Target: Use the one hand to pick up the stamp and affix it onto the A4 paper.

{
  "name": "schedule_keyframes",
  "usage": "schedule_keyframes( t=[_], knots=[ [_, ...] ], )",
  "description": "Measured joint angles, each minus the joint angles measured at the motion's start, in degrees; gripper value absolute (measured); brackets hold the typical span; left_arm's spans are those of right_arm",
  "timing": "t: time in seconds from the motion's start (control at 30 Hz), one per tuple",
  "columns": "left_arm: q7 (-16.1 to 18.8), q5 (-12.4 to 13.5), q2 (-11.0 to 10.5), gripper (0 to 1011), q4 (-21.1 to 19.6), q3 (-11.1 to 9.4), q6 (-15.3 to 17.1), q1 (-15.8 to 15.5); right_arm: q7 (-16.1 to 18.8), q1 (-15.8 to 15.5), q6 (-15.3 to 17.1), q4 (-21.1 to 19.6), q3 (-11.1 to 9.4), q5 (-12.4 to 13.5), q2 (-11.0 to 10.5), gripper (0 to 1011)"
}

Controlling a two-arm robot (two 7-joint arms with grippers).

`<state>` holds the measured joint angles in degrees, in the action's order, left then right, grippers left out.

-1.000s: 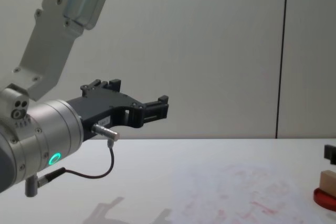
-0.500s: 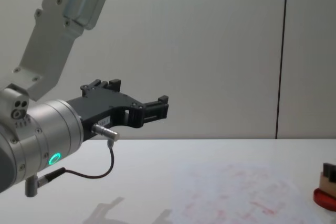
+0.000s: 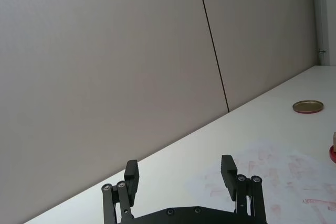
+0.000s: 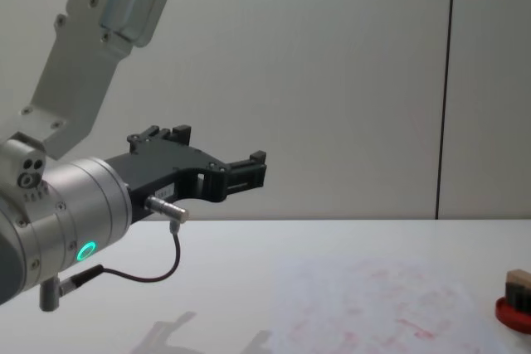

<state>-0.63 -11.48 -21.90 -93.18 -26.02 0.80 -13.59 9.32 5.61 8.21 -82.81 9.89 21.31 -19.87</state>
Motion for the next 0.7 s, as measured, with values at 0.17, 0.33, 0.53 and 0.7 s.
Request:
schedule_keyframes(
  t=[0.17, 0.33, 0.53, 0.7],
  knots=[
    [0.0, 0.0, 0.0, 993, 0.0, 0.0, 0.0, 0.0, 0.3, 0.5, 0.0, 0.9, 0.2, -0.7, 0.3, 886],
    [0.0, 0.0, 0.0, 993, 0.0, 0.0, 0.0, 0.0, 0.7, 1.0, -0.1, 1.7, 0.4, -1.6, 0.5, 765],
    [0.0, 0.0, 0.0, 993, 0.0, 0.0, 0.0, 0.0, 1.1, 1.3, -0.7, 2.2, 0.7, -2.9, 0.7, 570],
    [0.0, 0.0, 0.0, 993, 0.0, 0.0, 0.0, 0.0, 1.2, 1.6, -1.2, 2.6, 0.9, -3.8, 0.9, 429]
  ],
)
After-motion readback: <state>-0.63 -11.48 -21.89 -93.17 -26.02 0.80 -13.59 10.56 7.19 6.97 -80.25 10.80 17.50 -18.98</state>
